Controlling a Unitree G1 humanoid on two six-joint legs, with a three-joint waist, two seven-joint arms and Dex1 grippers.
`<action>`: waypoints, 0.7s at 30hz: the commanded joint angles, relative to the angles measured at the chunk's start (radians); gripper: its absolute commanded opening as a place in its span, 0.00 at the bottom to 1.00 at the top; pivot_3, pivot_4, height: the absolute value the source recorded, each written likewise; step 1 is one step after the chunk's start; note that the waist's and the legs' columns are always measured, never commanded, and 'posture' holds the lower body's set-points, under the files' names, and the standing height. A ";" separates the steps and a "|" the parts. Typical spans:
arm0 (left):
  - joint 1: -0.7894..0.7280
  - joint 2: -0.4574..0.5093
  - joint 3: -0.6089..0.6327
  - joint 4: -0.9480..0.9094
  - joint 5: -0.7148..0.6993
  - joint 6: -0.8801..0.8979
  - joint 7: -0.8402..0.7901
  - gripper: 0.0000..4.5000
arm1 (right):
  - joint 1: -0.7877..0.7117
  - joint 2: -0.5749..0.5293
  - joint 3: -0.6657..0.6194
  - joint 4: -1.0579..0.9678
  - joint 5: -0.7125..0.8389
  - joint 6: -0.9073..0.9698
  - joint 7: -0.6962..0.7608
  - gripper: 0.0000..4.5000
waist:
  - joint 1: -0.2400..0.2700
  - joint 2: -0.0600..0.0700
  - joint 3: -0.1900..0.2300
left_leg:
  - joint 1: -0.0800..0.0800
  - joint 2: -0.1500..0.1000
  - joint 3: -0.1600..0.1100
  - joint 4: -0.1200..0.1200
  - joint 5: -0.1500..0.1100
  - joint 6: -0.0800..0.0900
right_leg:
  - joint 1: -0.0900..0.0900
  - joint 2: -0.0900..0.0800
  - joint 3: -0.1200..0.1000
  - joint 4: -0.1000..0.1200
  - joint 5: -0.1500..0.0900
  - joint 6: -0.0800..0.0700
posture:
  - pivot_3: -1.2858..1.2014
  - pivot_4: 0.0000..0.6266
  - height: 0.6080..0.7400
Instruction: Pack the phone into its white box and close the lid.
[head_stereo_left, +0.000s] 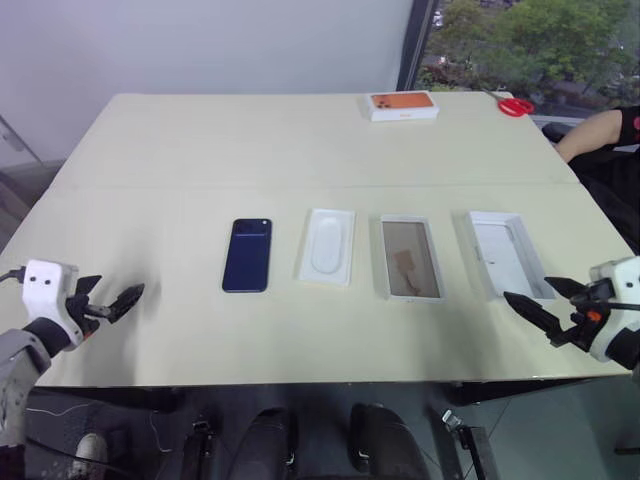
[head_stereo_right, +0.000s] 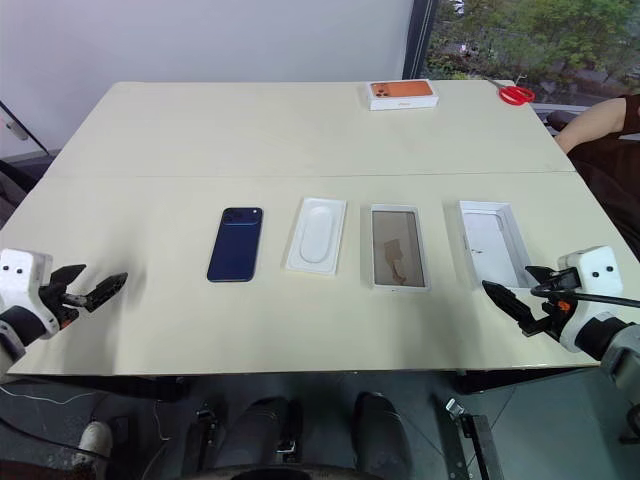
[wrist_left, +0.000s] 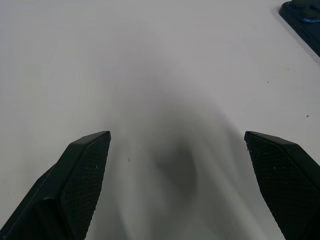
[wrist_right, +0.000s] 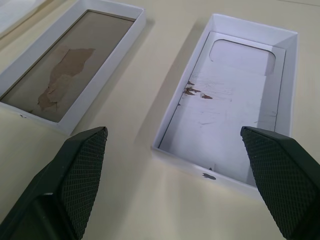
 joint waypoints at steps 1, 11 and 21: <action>0.008 0.004 0.037 -0.039 -0.017 -0.001 0.006 1.00 | -0.016 -0.020 -0.001 -0.017 -0.001 -0.007 0.005 0.99 | 0.000 0.000 0.000 | 0.000 0.000 0.000 0.000 0.000 0.000 | 0.000 0.000 0.000 0.000 0.000 0.000 | 0.52 0.24 1.00; -0.020 -0.009 0.011 -0.077 -0.048 0.029 0.023 1.00 | -0.083 -0.032 0.032 -0.056 0.020 0.005 -0.004 0.99 | 0.000 0.000 0.000 | 0.000 0.000 0.000 0.000 0.000 0.000 | 0.000 0.000 0.000 0.000 0.000 0.000 | 0.52 0.24 1.00; -0.209 -0.124 -0.148 -0.199 -0.066 0.111 0.135 1.00 | -0.307 0.031 0.246 -0.093 0.021 0.033 -0.080 0.99 | 0.001 0.000 0.000 | 0.000 0.000 0.000 0.002 0.000 0.000 | 0.001 0.001 -0.001 0.001 0.000 0.000 | 0.52 0.24 1.00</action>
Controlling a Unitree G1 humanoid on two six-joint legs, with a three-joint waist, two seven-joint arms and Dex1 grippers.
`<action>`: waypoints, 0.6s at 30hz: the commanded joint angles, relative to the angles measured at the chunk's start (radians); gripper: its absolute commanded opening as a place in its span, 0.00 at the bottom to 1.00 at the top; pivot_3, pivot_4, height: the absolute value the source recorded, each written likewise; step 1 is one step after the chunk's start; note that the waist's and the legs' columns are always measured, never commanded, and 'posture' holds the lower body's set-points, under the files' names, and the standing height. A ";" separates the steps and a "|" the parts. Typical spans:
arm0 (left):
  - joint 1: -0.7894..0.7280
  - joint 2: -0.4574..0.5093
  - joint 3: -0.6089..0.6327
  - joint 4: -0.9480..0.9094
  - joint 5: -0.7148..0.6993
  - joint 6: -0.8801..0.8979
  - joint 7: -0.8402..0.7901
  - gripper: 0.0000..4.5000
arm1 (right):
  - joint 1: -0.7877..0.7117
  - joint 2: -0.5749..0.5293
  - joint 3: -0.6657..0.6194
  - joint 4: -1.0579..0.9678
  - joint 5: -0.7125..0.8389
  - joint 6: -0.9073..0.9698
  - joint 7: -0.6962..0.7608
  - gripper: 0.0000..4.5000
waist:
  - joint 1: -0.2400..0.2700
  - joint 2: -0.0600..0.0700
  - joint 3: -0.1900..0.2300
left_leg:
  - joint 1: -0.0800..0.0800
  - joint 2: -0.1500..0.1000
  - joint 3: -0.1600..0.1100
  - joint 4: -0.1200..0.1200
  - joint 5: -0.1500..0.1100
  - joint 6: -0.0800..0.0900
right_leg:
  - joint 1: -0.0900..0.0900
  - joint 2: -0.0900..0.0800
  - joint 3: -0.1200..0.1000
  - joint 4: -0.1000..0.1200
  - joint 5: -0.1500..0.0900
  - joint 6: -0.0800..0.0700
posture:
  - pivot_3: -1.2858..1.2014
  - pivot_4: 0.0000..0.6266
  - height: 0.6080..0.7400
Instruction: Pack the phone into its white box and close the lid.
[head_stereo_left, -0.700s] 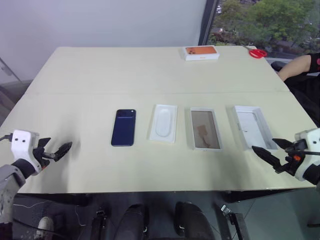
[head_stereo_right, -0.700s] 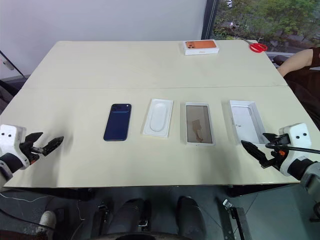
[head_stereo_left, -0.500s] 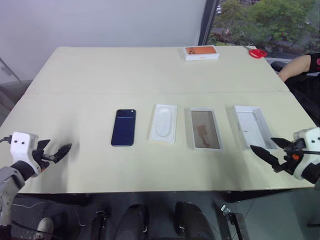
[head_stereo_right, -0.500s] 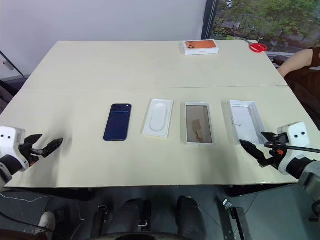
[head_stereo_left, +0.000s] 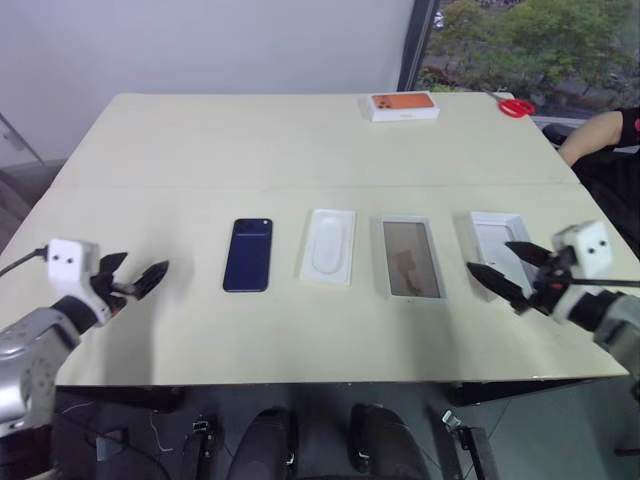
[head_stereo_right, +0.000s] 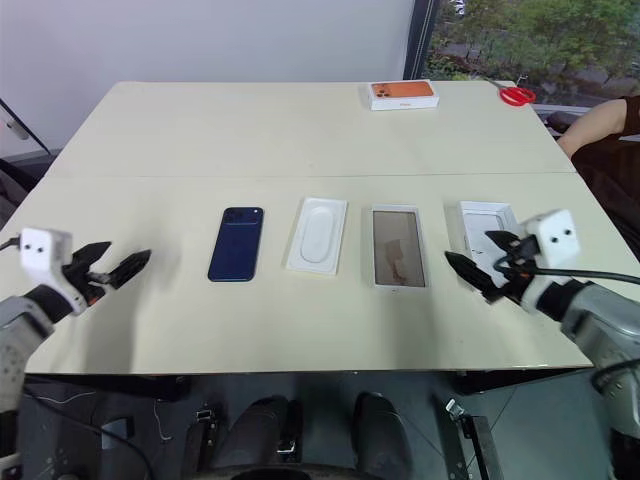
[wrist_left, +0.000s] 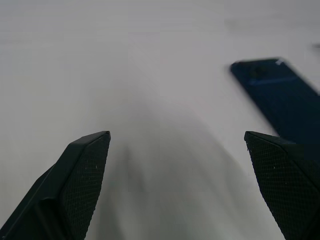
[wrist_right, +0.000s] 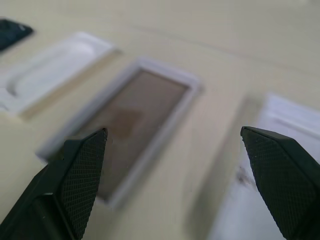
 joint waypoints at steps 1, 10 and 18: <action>-0.043 -0.034 -0.058 -0.086 -0.010 0.041 0.058 1.00 | -0.046 0.007 0.045 -0.027 0.002 -0.009 -0.008 0.99 | 0.000 0.000 0.000 | 0.000 0.000 0.000 0.000 0.000 0.000 | 0.000 0.000 0.000 0.000 0.000 0.000 | 0.52 0.24 1.00; -0.185 -0.173 -0.248 -0.189 -0.026 0.238 0.199 1.00 | -0.184 0.099 0.256 -0.074 -0.079 -0.022 -0.095 0.99 | -0.001 0.000 0.000 | 0.000 0.000 0.000 0.003 0.000 0.000 | 0.001 0.002 0.000 0.002 0.000 0.001 | 0.52 0.24 1.00; -0.486 -0.350 -0.329 -0.127 -0.049 0.705 0.429 1.00 | -0.182 0.119 0.325 -0.160 -0.097 0.007 -0.131 0.99 | 0.000 -0.002 0.001 | 0.001 -0.002 -0.002 0.005 0.000 0.002 | 0.005 0.007 -0.003 0.001 0.002 0.006 | 0.52 0.24 1.00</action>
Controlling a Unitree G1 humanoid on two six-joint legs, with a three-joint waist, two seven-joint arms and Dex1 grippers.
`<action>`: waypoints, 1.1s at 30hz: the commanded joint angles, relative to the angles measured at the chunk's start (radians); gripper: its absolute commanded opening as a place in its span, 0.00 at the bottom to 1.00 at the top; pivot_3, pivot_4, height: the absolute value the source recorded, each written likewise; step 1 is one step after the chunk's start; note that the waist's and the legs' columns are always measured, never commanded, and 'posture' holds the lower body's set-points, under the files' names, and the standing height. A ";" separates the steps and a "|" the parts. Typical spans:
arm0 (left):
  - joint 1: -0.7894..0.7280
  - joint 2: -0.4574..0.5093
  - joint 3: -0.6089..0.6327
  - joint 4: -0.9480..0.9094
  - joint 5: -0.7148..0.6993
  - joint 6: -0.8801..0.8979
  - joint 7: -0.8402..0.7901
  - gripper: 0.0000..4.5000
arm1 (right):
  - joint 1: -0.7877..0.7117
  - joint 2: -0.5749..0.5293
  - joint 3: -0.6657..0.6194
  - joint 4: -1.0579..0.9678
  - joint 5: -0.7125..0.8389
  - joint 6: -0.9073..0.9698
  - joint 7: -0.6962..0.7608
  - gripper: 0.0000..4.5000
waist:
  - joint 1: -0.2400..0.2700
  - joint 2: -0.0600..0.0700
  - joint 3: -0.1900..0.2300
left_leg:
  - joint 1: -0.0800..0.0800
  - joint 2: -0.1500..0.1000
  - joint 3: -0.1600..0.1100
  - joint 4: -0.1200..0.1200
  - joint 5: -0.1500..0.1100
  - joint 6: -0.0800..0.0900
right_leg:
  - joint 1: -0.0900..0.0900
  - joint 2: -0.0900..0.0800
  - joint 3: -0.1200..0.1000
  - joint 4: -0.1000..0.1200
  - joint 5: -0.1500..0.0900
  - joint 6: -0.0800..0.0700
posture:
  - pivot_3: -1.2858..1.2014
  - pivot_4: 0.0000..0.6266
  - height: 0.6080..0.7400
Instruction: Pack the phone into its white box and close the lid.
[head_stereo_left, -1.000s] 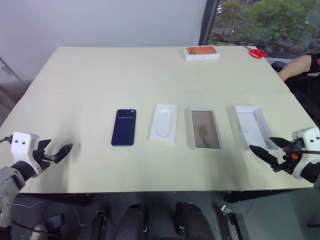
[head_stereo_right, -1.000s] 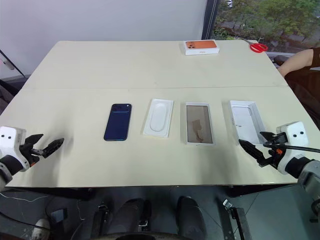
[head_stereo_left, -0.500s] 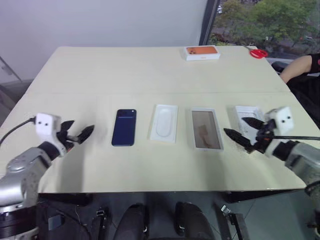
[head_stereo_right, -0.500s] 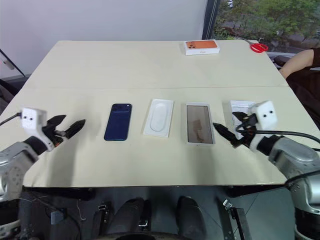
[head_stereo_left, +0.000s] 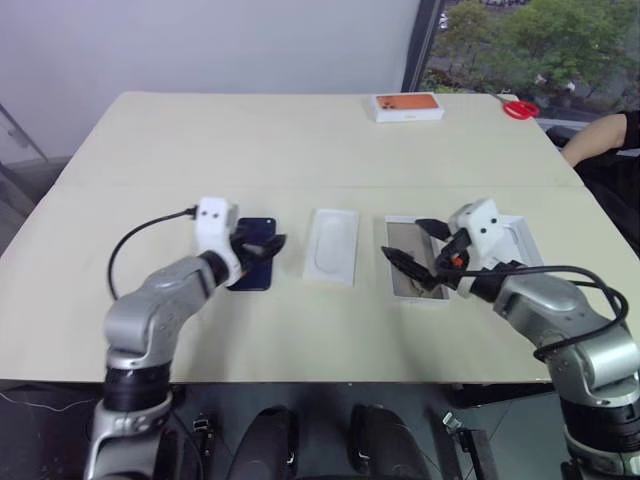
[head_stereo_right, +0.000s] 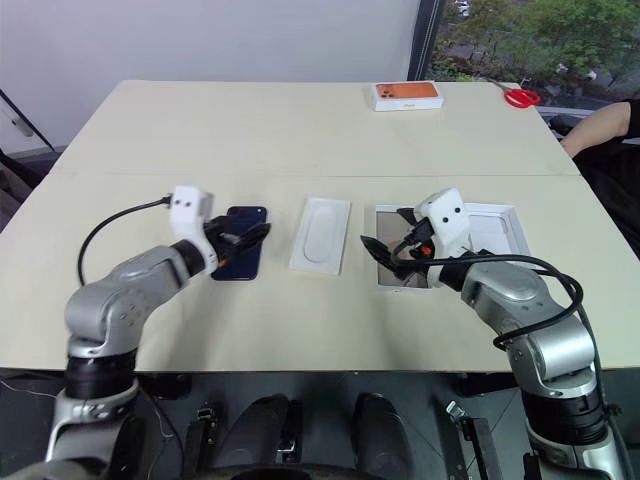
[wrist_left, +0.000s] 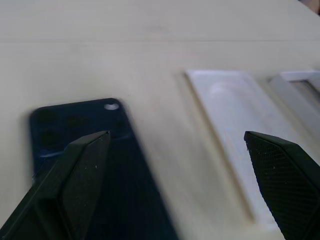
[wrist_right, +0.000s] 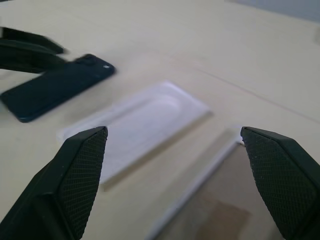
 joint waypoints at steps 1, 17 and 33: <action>-0.074 -0.054 0.018 0.019 -0.003 0.151 0.076 1.00 | 0.013 -0.023 0.019 -0.057 -0.024 -0.004 0.004 0.99 | -0.003 0.000 0.000 | 0.000 0.000 0.000 0.000 0.000 0.000 | 0.000 0.000 0.000 0.000 0.000 0.000 | 0.52 0.24 1.00; -0.250 -0.282 0.156 0.192 0.041 0.473 0.157 1.00 | 0.041 -0.030 0.059 -0.115 -0.042 -0.005 0.006 0.99 | 0.000 0.000 0.000 | 0.001 0.001 -0.001 0.000 0.000 0.000 | 0.001 0.004 0.001 0.000 0.000 0.001 | 0.52 0.24 1.00; -0.264 -0.338 0.264 0.255 0.022 0.473 0.150 0.02 | 0.074 -0.046 0.018 -0.135 -0.039 0.008 -0.015 1.00 | -0.001 0.000 0.000 | 0.001 0.001 -0.001 0.000 0.000 0.000 | 0.001 0.003 0.001 0.000 0.000 0.001 | 0.52 0.24 1.00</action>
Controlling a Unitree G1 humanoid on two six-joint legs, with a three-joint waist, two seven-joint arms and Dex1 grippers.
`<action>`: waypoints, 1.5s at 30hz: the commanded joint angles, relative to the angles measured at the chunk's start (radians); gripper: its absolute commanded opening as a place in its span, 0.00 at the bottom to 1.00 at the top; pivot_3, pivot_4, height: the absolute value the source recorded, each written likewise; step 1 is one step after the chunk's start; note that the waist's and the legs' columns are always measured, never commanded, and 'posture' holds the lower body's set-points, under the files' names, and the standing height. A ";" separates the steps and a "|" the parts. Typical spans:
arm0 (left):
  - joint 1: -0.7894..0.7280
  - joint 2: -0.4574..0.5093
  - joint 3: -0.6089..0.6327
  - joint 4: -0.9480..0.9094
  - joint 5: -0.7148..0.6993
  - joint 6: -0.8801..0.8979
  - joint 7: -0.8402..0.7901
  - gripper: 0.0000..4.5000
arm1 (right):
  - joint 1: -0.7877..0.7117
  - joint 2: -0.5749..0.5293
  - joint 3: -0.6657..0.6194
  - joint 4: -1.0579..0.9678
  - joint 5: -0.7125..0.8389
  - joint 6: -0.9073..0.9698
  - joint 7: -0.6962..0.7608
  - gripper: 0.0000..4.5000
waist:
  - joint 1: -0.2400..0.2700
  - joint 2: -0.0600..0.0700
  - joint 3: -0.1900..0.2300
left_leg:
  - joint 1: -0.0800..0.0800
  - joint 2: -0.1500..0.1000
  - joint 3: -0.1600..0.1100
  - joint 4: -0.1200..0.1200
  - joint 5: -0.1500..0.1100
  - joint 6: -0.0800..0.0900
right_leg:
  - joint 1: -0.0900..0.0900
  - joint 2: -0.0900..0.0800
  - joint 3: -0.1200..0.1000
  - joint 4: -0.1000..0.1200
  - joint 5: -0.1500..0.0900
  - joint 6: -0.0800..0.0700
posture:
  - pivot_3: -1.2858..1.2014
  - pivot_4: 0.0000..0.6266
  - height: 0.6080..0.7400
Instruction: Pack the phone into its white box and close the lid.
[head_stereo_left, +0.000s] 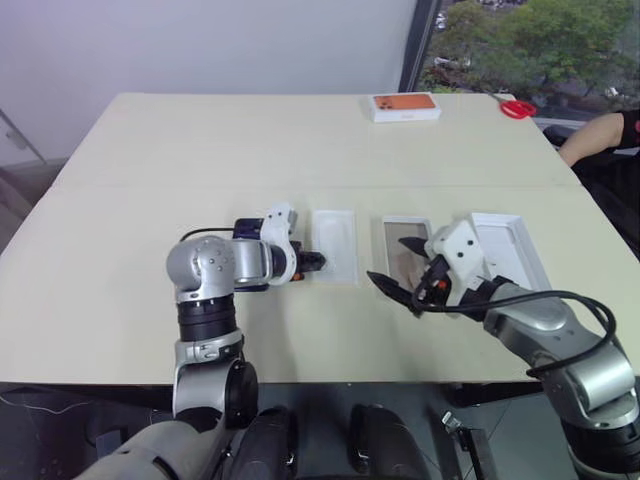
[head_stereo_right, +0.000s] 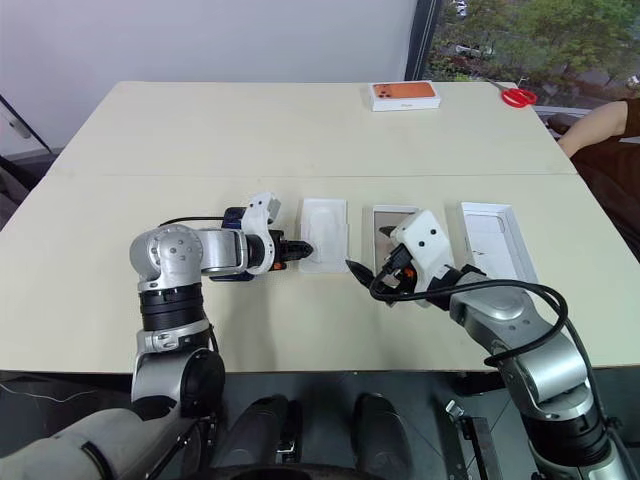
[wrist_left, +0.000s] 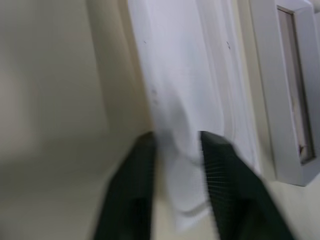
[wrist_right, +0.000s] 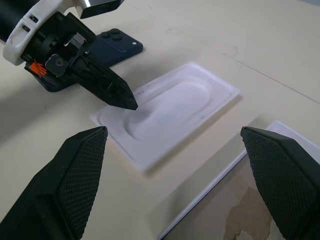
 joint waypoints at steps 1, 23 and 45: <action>-0.006 -0.011 0.041 -0.025 -0.026 0.009 -0.011 0.02 | 0.008 -0.013 -0.048 -0.055 0.001 -0.001 -0.005 1.00 | 0.000 0.000 0.000 | 0.000 0.000 0.000 0.000 0.000 0.000 | 0.000 0.000 0.000 0.000 0.000 0.000 | 0.52 0.24 1.00; -0.133 -0.111 0.168 0.106 -0.295 0.009 0.098 0.02 | 0.176 -0.178 -0.341 0.024 -0.033 -0.044 0.097 1.00 | 0.012 -0.001 0.000 | 0.000 -0.001 0.000 0.000 0.000 0.000 | 0.001 -0.001 0.000 -0.001 0.000 0.000 | 0.52 0.24 1.00; -0.231 -0.303 0.166 0.251 -0.289 0.009 0.259 0.02 | 0.225 -0.158 -0.369 0.035 -0.061 -0.069 0.105 1.00 | 0.025 -0.001 0.000 | 0.000 0.000 0.000 0.000 0.000 0.000 | 0.000 0.001 0.000 -0.001 0.000 0.000 | 0.52 0.24 1.00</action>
